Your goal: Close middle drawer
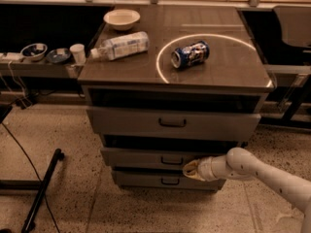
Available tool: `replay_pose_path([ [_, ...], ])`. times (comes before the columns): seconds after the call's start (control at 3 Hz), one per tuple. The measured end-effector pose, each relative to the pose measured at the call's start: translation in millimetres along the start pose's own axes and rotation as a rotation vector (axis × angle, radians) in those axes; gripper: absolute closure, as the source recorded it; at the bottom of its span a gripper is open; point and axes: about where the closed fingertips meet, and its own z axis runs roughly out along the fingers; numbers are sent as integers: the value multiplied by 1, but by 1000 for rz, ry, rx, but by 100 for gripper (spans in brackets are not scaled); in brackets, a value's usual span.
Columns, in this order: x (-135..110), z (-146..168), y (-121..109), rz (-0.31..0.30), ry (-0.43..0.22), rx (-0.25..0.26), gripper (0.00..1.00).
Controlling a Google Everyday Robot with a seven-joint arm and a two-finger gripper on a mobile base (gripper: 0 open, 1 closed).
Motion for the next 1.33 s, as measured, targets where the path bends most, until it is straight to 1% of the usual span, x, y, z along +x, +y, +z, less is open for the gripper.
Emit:
replay_pose_path([
  [0.33,0,0,0,0,0,0,100],
  [0.67,12,-1,-18,19,-10,20,100],
  [1.0,11,-3,-18,16,-19,22,100],
  [1.33,2,-21,-27,-10,-99,37,100],
])
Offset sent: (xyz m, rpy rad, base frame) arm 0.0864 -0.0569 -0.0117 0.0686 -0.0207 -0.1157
